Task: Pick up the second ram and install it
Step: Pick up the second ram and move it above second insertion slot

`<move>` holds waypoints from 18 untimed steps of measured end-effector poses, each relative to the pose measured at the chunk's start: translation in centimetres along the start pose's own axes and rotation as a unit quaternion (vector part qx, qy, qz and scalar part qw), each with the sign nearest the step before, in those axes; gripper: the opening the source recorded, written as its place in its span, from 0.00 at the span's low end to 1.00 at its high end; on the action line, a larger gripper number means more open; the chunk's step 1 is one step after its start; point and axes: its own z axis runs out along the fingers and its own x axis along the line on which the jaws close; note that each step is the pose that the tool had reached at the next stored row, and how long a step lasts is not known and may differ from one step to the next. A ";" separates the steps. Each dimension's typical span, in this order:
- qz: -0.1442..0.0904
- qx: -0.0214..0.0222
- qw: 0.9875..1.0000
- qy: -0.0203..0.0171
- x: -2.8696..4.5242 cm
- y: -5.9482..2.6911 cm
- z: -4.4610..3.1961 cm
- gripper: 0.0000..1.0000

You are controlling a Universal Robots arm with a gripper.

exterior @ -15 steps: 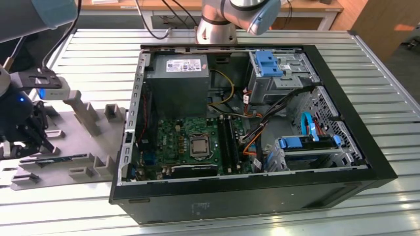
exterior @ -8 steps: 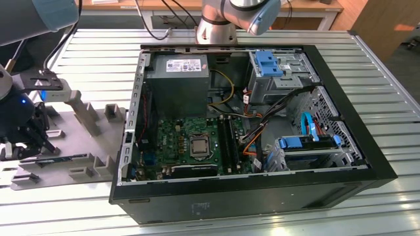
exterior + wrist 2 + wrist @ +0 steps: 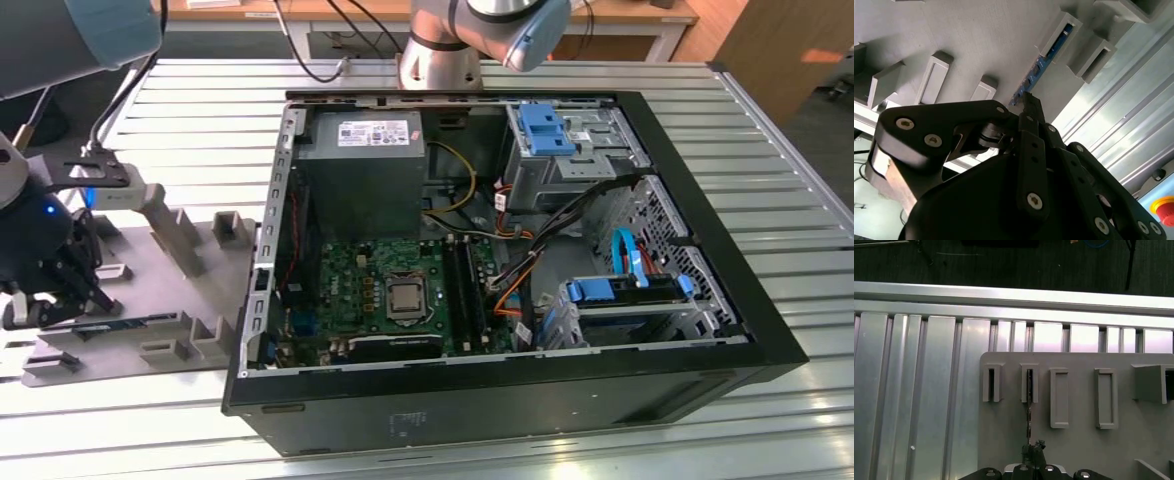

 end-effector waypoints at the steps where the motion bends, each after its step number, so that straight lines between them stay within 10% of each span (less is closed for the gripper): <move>1: 0.000 0.000 1.000 0.000 0.00 0.05 0.04 0.11; 18: 0.000 0.001 1.000 0.000 -0.03 0.58 0.60 0.11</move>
